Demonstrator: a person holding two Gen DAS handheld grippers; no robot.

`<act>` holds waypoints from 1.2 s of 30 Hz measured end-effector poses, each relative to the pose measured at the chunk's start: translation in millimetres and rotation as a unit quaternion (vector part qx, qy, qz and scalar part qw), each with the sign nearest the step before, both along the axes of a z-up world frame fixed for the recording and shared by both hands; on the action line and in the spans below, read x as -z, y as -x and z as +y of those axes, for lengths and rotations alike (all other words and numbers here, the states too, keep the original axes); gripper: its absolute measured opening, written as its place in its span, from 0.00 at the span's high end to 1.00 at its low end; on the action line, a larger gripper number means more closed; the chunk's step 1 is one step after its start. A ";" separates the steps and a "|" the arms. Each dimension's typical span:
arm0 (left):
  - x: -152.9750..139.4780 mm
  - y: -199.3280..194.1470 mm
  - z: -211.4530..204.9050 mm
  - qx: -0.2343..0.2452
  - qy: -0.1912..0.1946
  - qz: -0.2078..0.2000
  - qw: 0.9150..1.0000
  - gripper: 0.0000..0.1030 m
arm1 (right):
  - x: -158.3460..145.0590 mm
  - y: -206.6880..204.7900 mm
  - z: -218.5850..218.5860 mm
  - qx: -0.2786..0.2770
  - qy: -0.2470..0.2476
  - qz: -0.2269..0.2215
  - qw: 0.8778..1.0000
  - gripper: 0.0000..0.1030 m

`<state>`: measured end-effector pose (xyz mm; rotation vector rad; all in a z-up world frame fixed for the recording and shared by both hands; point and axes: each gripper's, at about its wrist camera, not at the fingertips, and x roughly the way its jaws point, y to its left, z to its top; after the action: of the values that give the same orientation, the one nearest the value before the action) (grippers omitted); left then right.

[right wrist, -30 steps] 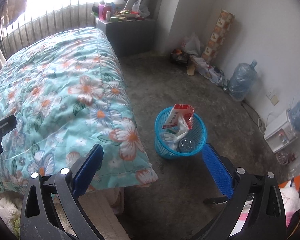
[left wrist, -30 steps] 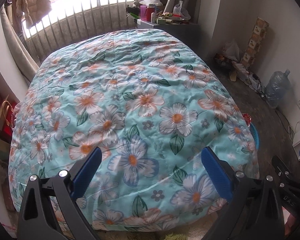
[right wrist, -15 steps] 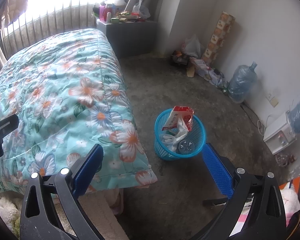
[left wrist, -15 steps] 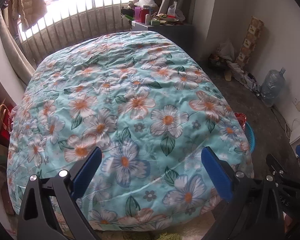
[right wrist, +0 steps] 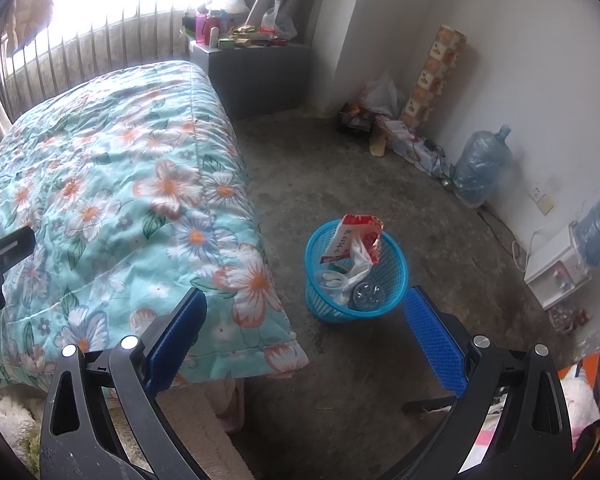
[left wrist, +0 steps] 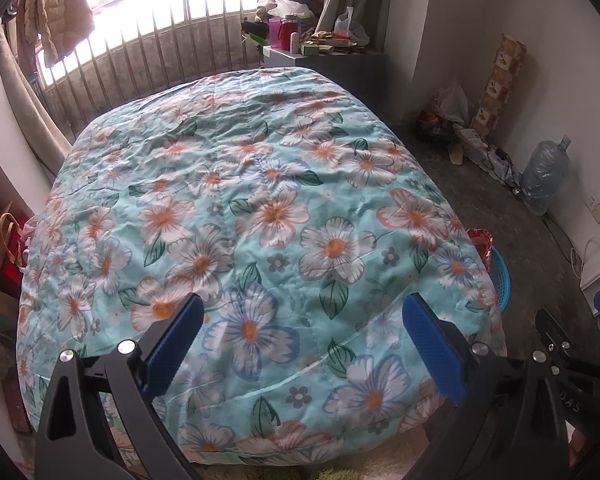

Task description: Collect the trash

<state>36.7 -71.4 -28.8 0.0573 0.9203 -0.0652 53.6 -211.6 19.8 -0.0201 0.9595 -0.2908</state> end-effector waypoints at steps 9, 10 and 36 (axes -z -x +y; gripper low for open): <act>0.8 -1.8 4.3 -0.006 0.002 0.003 1.000 0.05 | -2.3 -0.2 1.3 0.003 0.002 -0.005 1.000 0.08; 0.8 -1.9 4.4 -0.006 0.001 0.003 1.000 0.05 | -2.3 -0.4 1.3 0.002 0.001 -0.005 1.000 0.08; 2.1 -2.0 6.6 -0.005 0.002 0.005 1.000 0.05 | -2.1 -0.6 3.6 0.003 0.001 -0.005 1.000 0.08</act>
<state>38.8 -64.9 -30.9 0.0493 0.9311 -0.0581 54.2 -208.0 21.9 -0.0176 0.9493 -0.2964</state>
